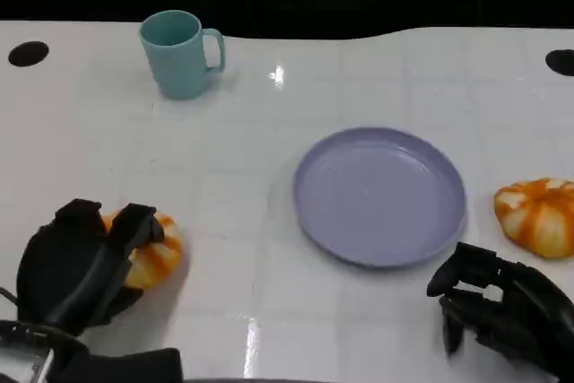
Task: Grasp the bread from the table and place it into the plate.
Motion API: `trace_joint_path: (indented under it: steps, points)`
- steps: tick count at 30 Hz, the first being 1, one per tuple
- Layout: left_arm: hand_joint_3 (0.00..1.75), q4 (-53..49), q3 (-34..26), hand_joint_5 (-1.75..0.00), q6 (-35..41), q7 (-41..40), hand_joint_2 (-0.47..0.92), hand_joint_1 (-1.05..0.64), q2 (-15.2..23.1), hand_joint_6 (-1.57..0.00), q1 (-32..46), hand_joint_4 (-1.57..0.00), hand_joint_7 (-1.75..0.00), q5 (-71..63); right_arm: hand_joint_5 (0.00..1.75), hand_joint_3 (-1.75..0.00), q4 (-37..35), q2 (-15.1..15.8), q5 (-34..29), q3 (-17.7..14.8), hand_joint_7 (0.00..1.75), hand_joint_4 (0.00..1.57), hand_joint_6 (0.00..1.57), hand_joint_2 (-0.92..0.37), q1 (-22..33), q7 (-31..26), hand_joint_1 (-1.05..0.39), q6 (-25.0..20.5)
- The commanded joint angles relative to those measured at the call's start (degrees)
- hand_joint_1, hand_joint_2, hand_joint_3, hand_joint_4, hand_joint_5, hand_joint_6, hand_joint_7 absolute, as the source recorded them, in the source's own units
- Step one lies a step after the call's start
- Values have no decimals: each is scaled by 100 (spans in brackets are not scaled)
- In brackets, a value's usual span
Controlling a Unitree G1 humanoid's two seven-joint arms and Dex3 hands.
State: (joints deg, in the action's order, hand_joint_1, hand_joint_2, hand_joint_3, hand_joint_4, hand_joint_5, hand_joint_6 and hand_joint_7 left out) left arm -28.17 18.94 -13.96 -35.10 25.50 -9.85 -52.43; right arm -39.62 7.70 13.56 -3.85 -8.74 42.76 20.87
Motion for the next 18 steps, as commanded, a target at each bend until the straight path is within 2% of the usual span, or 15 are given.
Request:
trace_joint_path:
  steps: [1, 2, 4, 5, 7, 9, 13, 14, 15, 16, 18]
  points:
    - [69, 35, 2, -175, -30, 70, 63, -16, 116, -72, -123, -68, -124, 103, 175, -26, -69, 57, -8, -31, 135, 66, 69, -92, 55, -35, -51, -35]
    - [62, 47, 6, -175, -29, 89, 66, -17, 119, -79, -128, -68, -105, 108, 175, -26, -65, 56, -10, -30, 136, 66, 69, -92, 57, -42, -51, -37]
    - [59, 146, 19, -175, -59, 239, 68, -18, 138, -84, -181, -69, -95, 145, 175, -26, -46, 61, -25, -24, 136, 66, 69, -92, 65, -67, -51, -58]
    - [72, 198, 24, -175, -69, 327, 67, -18, 148, -82, -206, -69, -107, 167, 175, -26, -41, 64, -37, -20, 136, 66, 69, -92, 68, -82, -51, -56]
    - [84, 347, 14, -175, -50, 606, 66, -19, 144, -79, -245, -69, -113, 265, 175, -26, -41, 71, -53, -17, 136, 66, 68, -92, 73, -102, -51, -37]
    - [92, 453, 2, -175, -11, 773, 68, -22, 139, -81, -251, -69, -103, 311, 175, -26, -33, 75, -58, -13, 136, 66, 69, -92, 77, -111, -52, -34]
    - [94, 523, -18, -175, 18, 859, 68, -22, 136, -82, -231, -69, -100, 318, 175, -26, -31, 77, -58, -9, 136, 66, 69, -92, 78, -116, -53, -34]
    - [93, 619, 14, -175, 61, 1109, 69, -23, 56, -79, -385, -68, -109, 370, 175, -26, -62, 81, -30, -23, 136, 66, 68, -92, 63, -85, -52, -45]
    - [88, 696, 37, -175, 96, 1303, 72, -25, -4, -66, -498, -66, -136, 408, 175, -26, -86, 83, -10, -35, 136, 66, 68, -92, 52, -61, -52, -53]
    - [85, 739, 94, -175, 129, 1460, 73, -25, -63, -59, -642, -65, -150, 388, 175, -25, -100, 87, 4, -44, 136, 66, 68, -92, 46, -48, -51, -65]
    - [68, 769, 172, -175, 203, 1646, 79, -28, -154, -58, -819, -65, -153, 352, 175, -25, -118, 92, 3, -49, 135, 65, 68, -92, 44, -33, -51, -33]
